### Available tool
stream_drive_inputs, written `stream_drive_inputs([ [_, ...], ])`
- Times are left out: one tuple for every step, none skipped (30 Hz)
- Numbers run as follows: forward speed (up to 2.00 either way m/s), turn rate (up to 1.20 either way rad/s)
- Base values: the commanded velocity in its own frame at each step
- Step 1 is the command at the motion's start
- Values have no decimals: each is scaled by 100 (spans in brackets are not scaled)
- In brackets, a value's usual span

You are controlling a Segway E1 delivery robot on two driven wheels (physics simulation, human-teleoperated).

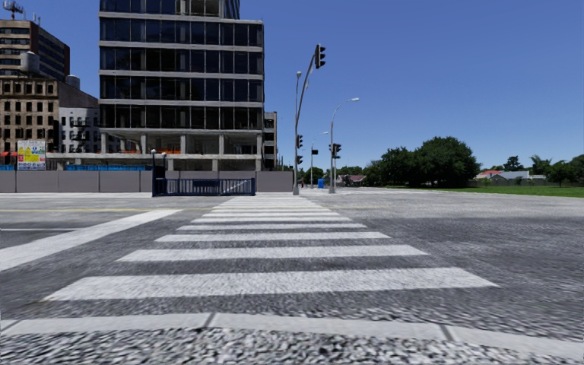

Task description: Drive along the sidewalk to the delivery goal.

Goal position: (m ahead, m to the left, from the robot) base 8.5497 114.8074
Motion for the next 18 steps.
stream_drive_inputs([
  [200, 0],
  [200, 0],
  [200, 0],
  [200, 0],
  [200, 0],
  [200, 0],
  [200, 0],
  [200, 7],
  [200, 13],
  [200, 20],
  [200, 20],
  [200, 23],
  [200, 26],
  [200, 27],
  [200, 27],
  [200, 0],
  [200, 0],
  [200, 0],
])
